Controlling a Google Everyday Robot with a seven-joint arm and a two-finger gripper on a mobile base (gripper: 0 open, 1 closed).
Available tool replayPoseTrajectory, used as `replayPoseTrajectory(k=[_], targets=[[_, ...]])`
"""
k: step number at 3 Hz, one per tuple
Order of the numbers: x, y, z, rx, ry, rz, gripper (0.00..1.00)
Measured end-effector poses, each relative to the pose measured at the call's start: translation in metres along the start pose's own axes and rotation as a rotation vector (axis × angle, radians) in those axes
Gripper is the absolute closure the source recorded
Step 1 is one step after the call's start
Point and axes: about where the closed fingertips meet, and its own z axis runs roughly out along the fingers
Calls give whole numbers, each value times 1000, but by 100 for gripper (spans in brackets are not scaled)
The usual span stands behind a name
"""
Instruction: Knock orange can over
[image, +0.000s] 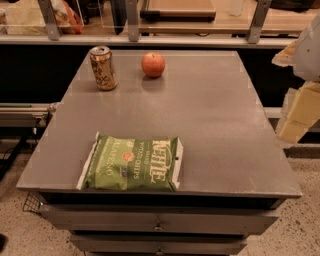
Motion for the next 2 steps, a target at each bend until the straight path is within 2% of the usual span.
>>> replayPoseTrajectory(k=[1, 2], targets=[[0, 0, 0, 0, 0, 0, 0], [-27, -9, 17, 4, -73, -4, 0]])
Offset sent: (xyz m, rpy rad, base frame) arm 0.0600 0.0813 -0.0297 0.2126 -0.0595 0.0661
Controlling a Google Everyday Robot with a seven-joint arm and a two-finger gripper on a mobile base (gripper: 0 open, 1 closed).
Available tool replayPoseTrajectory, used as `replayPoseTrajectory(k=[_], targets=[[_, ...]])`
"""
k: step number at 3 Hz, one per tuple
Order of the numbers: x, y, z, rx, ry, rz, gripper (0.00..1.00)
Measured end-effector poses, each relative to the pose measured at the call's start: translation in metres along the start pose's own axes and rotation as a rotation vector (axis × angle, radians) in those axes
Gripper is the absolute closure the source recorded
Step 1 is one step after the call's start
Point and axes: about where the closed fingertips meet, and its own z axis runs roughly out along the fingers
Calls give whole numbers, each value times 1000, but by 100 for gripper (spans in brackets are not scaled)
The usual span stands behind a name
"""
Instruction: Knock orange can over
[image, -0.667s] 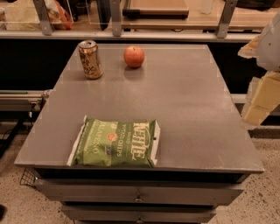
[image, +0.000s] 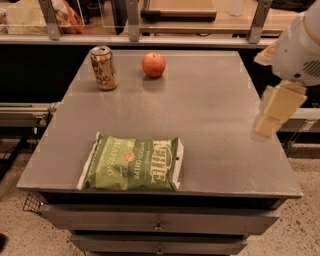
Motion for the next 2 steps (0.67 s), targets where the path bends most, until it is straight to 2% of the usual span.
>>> replayPoseTrajectory(k=[1, 2], targets=[[-63, -21, 34, -6, -150, -7, 0], [-144, -44, 62, -17, -326, 12, 0]])
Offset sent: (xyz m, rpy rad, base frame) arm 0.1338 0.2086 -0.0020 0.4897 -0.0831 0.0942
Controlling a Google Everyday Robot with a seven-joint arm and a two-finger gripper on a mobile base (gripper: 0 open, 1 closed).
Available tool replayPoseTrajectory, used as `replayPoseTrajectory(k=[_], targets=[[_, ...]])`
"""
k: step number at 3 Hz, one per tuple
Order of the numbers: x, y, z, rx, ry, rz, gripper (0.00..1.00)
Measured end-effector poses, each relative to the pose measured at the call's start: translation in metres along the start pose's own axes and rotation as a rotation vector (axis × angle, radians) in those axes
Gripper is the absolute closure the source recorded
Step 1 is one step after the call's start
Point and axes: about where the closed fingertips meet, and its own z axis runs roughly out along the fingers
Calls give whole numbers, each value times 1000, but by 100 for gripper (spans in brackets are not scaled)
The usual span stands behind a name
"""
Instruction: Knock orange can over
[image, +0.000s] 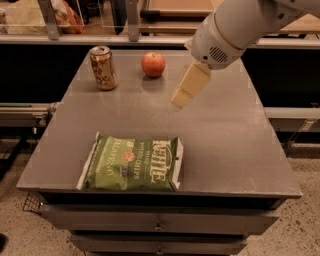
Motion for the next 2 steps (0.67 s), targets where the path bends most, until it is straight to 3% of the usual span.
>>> replayPoseTrajectory(k=[2], targets=[[-5, 0, 2, 7, -20, -5, 0]])
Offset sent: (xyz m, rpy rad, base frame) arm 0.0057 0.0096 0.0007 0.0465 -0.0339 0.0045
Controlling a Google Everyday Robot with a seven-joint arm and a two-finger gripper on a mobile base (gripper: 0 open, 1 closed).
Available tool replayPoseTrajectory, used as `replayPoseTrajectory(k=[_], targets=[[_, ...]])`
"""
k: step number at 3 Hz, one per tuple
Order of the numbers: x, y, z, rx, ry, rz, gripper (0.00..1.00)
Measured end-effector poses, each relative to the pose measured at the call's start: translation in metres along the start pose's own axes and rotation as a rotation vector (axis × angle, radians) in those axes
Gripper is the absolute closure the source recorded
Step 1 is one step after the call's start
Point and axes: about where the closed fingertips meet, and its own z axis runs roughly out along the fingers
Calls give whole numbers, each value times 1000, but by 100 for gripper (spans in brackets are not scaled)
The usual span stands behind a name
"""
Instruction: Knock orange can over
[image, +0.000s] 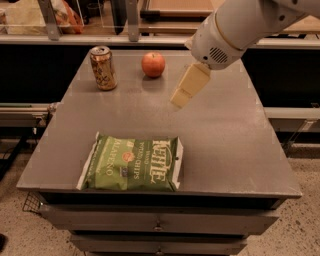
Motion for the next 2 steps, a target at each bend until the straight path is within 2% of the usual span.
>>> replayPoseTrajectory(k=[1, 2], targets=[[-9, -1, 29, -14, -59, 17, 0], [-48, -40, 79, 55, -213, 39, 0]])
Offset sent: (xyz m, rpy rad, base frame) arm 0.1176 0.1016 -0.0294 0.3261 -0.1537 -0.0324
